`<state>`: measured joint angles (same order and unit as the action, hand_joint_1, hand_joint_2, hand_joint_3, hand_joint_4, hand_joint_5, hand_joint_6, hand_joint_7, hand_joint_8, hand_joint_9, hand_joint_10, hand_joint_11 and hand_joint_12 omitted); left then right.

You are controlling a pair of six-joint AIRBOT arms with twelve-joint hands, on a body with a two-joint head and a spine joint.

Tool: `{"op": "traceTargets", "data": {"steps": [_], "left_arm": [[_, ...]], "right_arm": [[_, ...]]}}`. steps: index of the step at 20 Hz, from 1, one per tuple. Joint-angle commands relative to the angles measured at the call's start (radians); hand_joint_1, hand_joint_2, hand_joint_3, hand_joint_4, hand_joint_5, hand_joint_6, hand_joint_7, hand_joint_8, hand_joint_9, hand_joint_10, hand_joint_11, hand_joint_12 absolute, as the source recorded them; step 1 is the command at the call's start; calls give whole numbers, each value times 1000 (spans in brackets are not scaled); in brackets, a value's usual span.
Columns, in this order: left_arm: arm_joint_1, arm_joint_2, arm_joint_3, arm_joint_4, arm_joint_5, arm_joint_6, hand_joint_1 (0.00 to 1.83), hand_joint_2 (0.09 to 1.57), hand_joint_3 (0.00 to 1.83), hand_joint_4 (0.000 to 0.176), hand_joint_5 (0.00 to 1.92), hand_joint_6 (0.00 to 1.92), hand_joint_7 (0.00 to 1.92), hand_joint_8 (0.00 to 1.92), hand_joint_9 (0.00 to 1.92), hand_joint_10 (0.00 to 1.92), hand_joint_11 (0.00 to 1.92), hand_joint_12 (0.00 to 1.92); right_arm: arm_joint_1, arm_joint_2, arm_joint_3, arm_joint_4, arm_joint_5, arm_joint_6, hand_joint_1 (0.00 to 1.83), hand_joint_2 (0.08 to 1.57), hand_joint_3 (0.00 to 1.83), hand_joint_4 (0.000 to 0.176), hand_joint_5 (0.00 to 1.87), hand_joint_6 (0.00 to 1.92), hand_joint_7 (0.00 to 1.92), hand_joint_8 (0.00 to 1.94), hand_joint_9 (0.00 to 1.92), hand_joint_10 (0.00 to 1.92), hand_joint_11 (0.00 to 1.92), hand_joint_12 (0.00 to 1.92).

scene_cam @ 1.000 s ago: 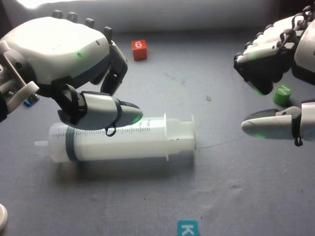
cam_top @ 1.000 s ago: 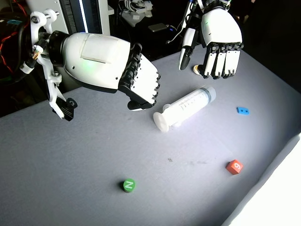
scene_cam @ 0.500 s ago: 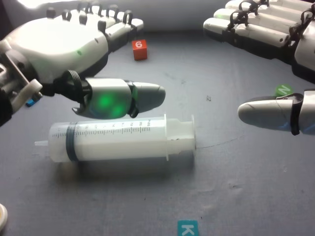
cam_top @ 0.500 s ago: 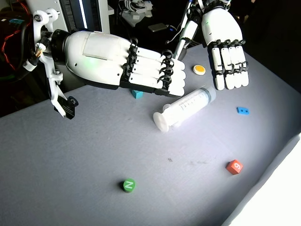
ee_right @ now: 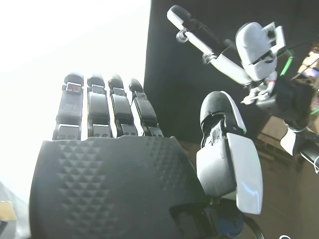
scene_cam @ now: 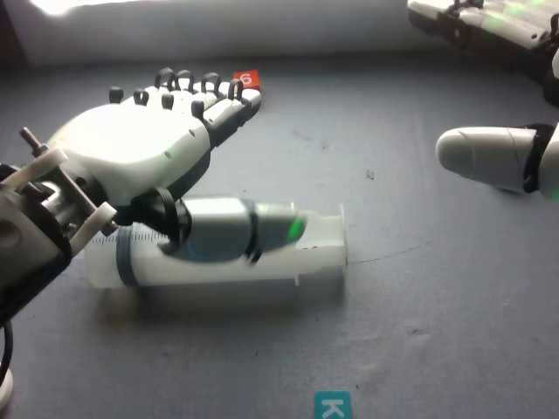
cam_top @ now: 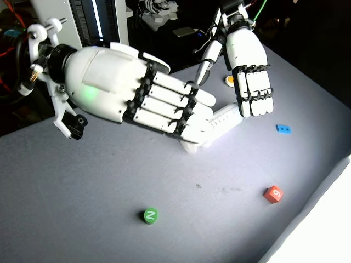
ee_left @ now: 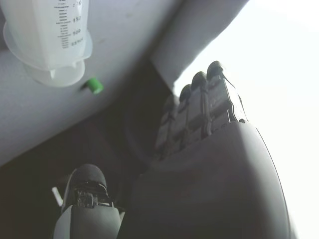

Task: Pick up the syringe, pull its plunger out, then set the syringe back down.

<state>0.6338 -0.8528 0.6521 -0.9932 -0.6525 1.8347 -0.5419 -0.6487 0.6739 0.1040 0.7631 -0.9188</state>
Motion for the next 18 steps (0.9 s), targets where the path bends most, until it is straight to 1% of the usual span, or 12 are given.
{"op": "traceTargets", "data": {"steps": [1,3,4,5,6,8,9,12,16,18], "left_arm": [[0,-10,10,50,-77,0,737,920,0,0,0,0,0,0,0,0,9,4],[22,-33,35,50,-77,0,823,924,0,0,0,0,0,0,0,0,37,18],[30,-41,46,50,-77,0,850,951,0,0,0,0,0,0,0,0,25,14],[38,-49,57,48,-77,0,892,969,0,0,0,0,0,0,0,0,13,10],[48,-59,71,44,-77,0,897,977,3,0,0,0,0,0,0,0,7,8],[60,-78,96,31,-71,0,949,971,0,0,0,0,0,0,0,0,9,9],[69,-98,116,-8,-66,26,929,975,1,0,0,0,0,0,0,0,12,11],[75,-115,131,-32,-66,43,911,972,0,0,0,0,0,0,0,0,2,1],[90,-146,154,-62,-66,57,949,974,0,0,0,0,0,0,0,0,0,0],[100,-162,165,-75,-66,68,952,974,1,0,0,0,0,0,0,0,7,3]], "right_arm": [[10,5,-4,2,137,11,0,1223,4,0,0,0,0,0,0,0,0,0],[9,5,-4,2,134,47,9,1228,5,0,0,0,0,0,0,0,0,0],[9,5,-4,2,133,60,1,1227,4,0,0,0,0,0,0,0,0,0],[9,5,-4,2,133,65,11,1223,2,0,0,0,0,0,0,0,0,0],[9,5,-4,2,133,66,5,1219,0,0,0,0,0,0,0,0,0,0],[8,5,-4,2,125,65,8,1222,1,0,0,0,0,0,0,0,0,0],[7,5,-4,2,125,60,30,1218,0,0,0,0,0,0,0,0,0,0],[7,4,-4,2,123,58,16,1222,1,0,0,0,0,0,0,0,0,0],[7,4,-4,2,113,58,38,1223,0,0,0,0,0,0,0,0,0,0],[6,3,-4,2,111,58,2,1226,1,0,0,0,0,0,0,0,0,0]]}}
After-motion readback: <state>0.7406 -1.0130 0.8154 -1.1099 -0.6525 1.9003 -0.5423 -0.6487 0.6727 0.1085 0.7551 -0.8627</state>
